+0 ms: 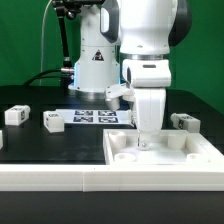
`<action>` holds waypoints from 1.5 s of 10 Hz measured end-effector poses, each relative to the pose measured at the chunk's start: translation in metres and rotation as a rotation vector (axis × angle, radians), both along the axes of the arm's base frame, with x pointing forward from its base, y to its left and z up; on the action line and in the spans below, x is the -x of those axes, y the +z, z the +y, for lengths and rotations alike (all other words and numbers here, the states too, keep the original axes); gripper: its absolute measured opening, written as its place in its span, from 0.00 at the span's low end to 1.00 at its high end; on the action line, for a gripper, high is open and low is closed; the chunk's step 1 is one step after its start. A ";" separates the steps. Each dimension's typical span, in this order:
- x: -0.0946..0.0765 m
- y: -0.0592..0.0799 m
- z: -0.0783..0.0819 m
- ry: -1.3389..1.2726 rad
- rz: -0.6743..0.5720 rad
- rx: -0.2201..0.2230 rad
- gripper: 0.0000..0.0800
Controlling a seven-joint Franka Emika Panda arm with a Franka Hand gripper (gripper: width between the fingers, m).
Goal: Assemble one leg
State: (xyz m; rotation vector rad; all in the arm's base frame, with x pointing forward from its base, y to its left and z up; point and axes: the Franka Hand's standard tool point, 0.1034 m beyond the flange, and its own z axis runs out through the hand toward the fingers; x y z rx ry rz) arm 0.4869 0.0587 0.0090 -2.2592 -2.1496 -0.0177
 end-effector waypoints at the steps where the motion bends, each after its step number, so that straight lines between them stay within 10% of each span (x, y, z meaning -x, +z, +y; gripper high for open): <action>1: 0.002 0.014 0.003 -0.028 -0.009 0.004 0.81; 4: 0.006 0.056 0.020 -0.129 -0.039 0.017 0.81; 11: 0.012 0.051 0.024 -0.528 -0.041 -0.003 0.81; 15: 0.028 0.048 0.064 -0.953 -0.019 -0.037 0.81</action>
Offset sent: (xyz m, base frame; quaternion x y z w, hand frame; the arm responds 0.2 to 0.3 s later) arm -0.0141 0.0196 0.0602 -0.0197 -0.0301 0.0841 0.9958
